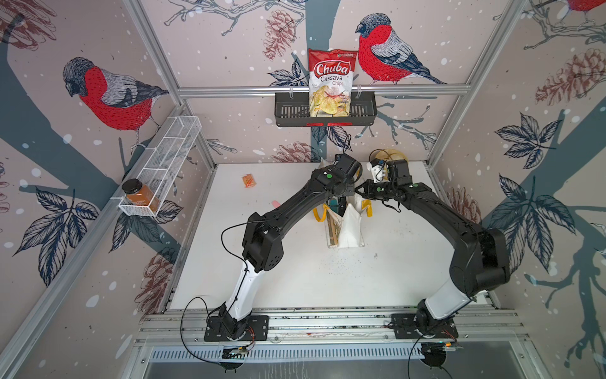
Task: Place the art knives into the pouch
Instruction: Place the utility knife in the pouch.
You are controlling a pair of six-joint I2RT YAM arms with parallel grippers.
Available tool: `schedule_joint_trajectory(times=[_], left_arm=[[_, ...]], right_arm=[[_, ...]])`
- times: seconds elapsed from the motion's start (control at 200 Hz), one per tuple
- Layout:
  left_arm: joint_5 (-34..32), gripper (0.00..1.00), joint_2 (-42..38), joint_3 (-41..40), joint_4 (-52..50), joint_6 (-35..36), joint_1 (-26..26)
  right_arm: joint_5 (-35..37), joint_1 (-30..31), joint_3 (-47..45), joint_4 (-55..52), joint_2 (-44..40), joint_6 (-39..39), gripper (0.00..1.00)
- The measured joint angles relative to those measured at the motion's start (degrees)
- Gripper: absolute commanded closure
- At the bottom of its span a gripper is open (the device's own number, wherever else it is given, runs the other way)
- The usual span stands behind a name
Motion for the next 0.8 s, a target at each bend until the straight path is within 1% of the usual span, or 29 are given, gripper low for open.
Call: schedule_joint_trajectory(times=[0.18, 0.225, 0.395, 0.61, 0.801], left_arm=[[1.79, 0.72, 0.66, 0.17, 0.5, 3.08, 0.15], [3.04, 0.72, 1.44, 1.09, 0.33, 3.45, 0.28], [3.06, 0.72, 4.28, 5.07, -1.18, 5.73, 0.39], [2.75, 0.72, 5.16, 4.98, -2.64, 7.89, 0.63], [5.29, 0.71, 6.8, 4.35, -3.8, 9.97, 1.97]], right_arm=[[0.0, 0.0, -0.61, 0.55, -0.26, 0.0, 1.0], [-0.02, -0.02, -0.74, 0.57, -0.39, 0.02, 1.0], [-0.02, 0.0, -1.07, 0.96, -0.52, 0.02, 1.0], [-0.02, 0.0, -1.31, 1.36, -0.57, 0.04, 1.0], [-0.02, -0.02, -1.49, 1.38, -0.87, 0.07, 1.0]])
